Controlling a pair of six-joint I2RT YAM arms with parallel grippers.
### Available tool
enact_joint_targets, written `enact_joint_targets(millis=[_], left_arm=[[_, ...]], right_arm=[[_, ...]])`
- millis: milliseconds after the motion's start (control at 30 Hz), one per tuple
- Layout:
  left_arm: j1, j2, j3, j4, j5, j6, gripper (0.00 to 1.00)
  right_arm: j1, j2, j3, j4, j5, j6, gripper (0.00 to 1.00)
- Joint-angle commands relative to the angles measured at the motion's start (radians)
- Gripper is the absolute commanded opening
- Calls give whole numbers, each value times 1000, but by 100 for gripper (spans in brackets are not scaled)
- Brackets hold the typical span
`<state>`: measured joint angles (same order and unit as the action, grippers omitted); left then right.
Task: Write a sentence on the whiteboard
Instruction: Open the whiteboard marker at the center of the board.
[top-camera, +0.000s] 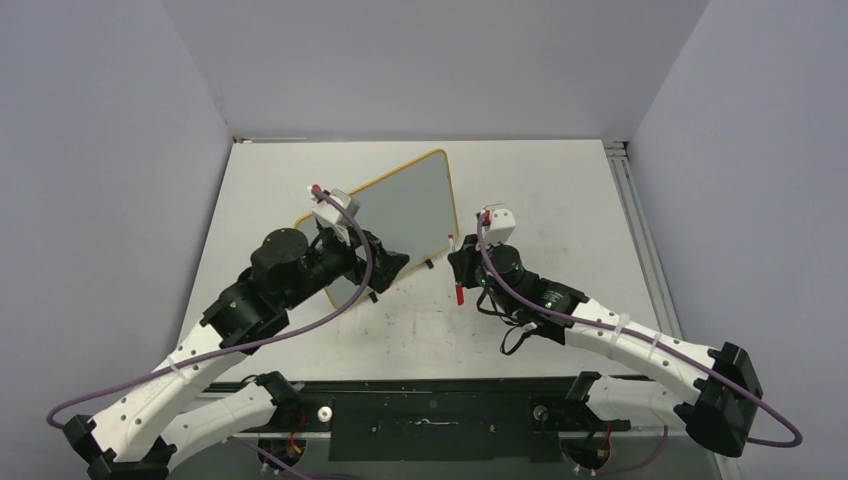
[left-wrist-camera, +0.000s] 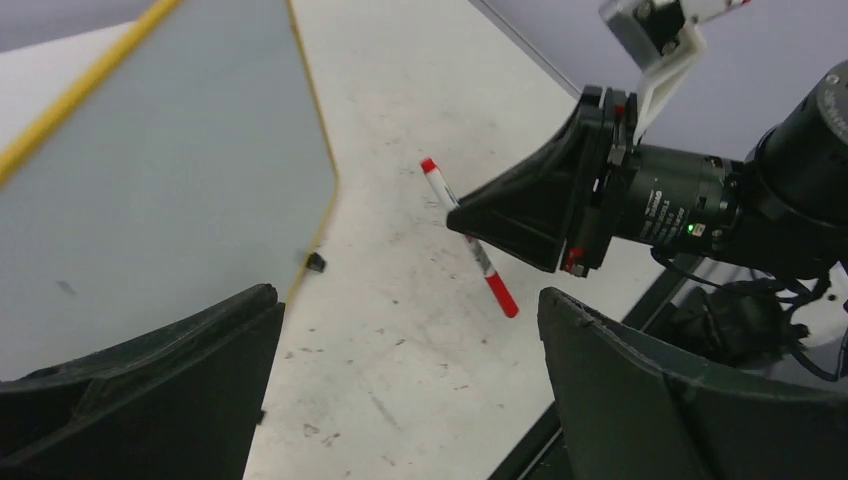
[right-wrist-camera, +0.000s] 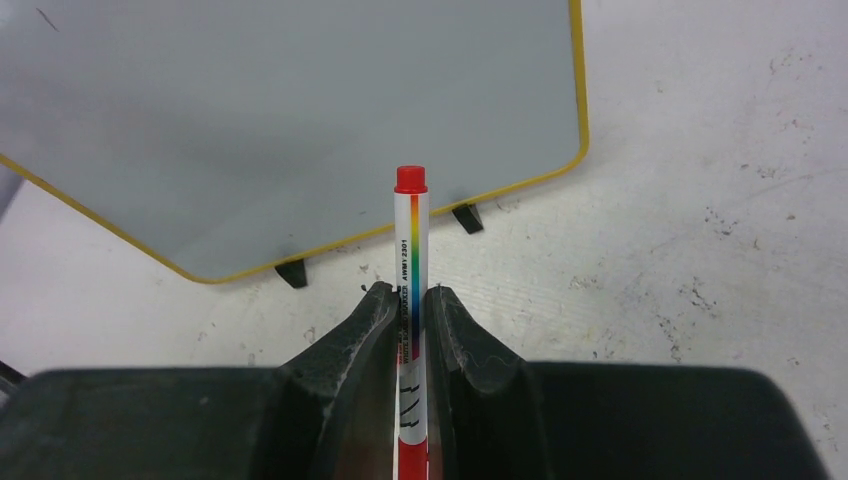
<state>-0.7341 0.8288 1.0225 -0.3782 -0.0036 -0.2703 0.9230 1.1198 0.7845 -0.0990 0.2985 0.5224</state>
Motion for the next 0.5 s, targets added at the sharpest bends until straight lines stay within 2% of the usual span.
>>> enact_joint_targets(millis=[0,267,367,467], left_arm=[[-82,18,-88,260,38,-136,100],[-143,58,-306,618,128,-402,100],[-170,103,-325,664,99,-432,100],[-177,142,-328,675,82,-437,91]], right_arm=[[-9,-96,0,127,5,53,5],[-9,-169,-46,286,-10,91,5],[-4,-174,-60,335,-34,98,5],[0,-179,-62,365,-52,108,5]])
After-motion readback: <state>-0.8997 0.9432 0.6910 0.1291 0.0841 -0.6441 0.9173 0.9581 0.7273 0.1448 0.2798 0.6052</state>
